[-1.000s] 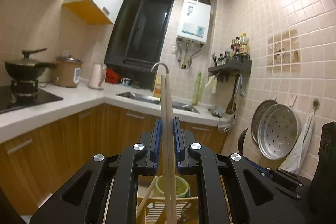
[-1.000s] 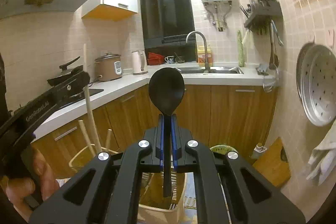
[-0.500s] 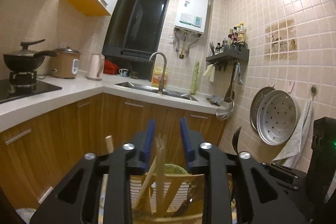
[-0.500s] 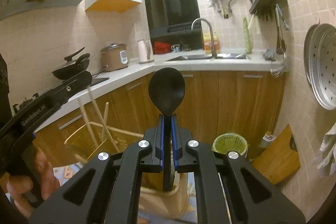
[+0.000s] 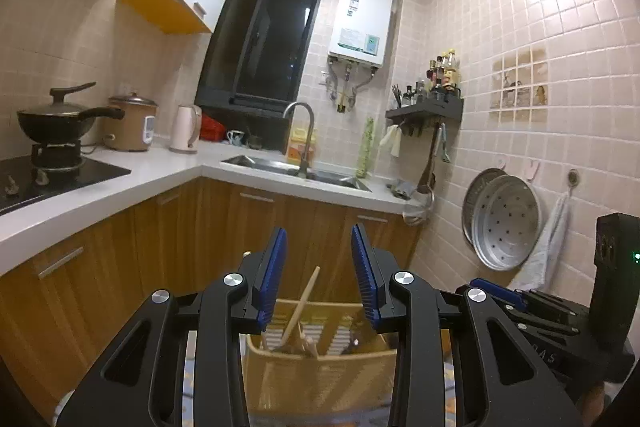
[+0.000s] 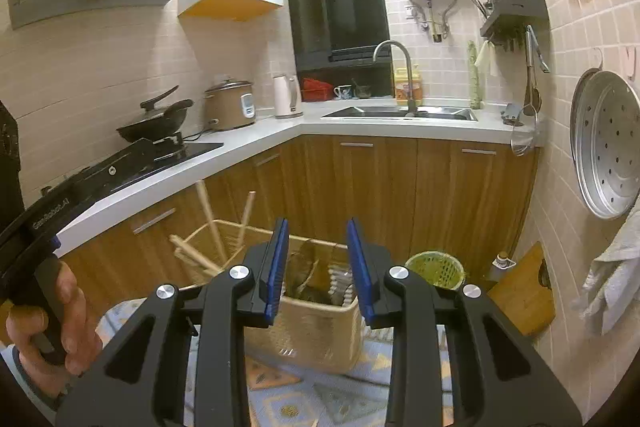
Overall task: Organize utensils
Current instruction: 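Move both open tools back down to the utensils on the rug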
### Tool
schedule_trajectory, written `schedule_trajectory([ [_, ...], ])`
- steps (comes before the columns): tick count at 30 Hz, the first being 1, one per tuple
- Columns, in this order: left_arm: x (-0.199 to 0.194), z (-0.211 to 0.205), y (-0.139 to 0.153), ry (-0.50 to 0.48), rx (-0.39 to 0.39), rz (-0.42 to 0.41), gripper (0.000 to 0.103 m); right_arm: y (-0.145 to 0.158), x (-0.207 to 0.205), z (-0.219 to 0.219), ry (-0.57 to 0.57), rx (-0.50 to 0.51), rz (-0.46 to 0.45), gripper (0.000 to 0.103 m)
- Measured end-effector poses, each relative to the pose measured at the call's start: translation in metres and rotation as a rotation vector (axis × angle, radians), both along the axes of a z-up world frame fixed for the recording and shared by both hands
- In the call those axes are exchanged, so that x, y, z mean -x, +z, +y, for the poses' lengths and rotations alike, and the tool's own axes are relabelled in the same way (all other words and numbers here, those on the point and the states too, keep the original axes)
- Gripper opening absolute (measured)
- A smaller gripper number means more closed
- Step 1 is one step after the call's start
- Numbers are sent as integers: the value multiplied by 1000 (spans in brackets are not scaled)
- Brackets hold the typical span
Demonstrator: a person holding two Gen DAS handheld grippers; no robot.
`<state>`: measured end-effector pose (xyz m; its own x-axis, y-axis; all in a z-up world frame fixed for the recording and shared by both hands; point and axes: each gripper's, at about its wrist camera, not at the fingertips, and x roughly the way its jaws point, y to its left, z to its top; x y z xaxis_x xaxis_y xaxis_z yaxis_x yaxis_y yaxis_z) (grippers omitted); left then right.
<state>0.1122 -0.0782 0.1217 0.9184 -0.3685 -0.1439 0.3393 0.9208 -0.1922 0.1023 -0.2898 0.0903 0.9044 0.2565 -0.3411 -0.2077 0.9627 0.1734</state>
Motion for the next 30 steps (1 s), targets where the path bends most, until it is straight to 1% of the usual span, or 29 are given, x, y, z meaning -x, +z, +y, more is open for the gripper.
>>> schedule_trajectory([
  [5, 20, 15, 12, -46, 20, 62, 33, 14, 25, 1, 13, 2, 52, 28],
  [6, 23, 17, 11, -72, 20, 98, 38, 15, 28, 2, 15, 6, 73, 28],
  [9, 26, 21, -1, -152, 14, 229, 39, 7, 34, 6, 34, 24, 179, 28],
  [10, 26, 20, -10, -177, -4, 288, 39, 1, 35, 9, 39, 36, 228, 28],
  [12, 26, 17, -26, -205, -42, 378, 39, -15, 34, 15, 36, 75, 331, 28],
  [13, 28, 15, -36, -214, -71, 418, 39, -28, 32, 20, 23, 121, 418, 28],
  [14, 30, 13, -43, -217, -93, 440, 39, -41, 30, 22, 28, 142, 487, 28],
  [15, 32, 10, -53, -222, -123, 469, 39, -54, 29, 23, 48, 137, 555, 28],
  [16, 35, 5, -64, -232, -162, 506, 39, -71, 30, 23, 83, 105, 629, 28],
  [17, 36, 3, -71, -238, -184, 528, 39, -83, 31, 23, 97, 92, 678, 28],
  [19, 41, -3, -90, -250, -236, 584, 38, -100, 33, 23, 85, 109, 725, 28],
  [21, 42, -7, -102, -269, -259, 627, 38, -110, 35, 24, 81, 127, 743, 28],
  [25, 44, -10, -124, -308, -287, 706, 38, -124, 35, 22, 107, 92, 808, 28],
  [28, 41, -13, -135, -339, -302, 763, 38, -130, 35, 29, 113, 130, 819, 27],
  [30, 41, -18, -140, -362, -305, 795, 38, -135, 30, 32, 127, 134, 843, 27],
])
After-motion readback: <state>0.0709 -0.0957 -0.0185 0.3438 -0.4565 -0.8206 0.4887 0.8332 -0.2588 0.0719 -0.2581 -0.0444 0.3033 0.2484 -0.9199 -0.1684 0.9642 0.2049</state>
